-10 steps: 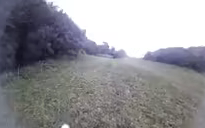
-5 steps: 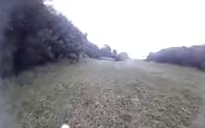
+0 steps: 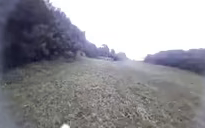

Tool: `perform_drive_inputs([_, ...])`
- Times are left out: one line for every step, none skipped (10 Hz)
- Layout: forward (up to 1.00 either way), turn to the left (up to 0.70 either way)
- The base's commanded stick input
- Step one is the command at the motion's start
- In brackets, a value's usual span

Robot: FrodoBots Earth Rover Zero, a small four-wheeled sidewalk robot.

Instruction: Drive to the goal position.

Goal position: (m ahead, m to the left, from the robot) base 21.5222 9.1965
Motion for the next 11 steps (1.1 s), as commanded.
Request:
perform_drive_inputs([0.7, -0.01])
perform_drive_inputs([0.7, 0.0])
perform_drive_inputs([0.7, 0.0])
perform_drive_inputs([0.7, 0.0])
perform_drive_inputs([0.7, 0.0])
perform_drive_inputs([0.7, 0.0])
perform_drive_inputs([0.7, 0.0])
perform_drive_inputs([0.7, 0.0])
perform_drive_inputs([0.7, 0.0])
perform_drive_inputs([0.7, 0.0])
perform_drive_inputs([0.7, 0.0])
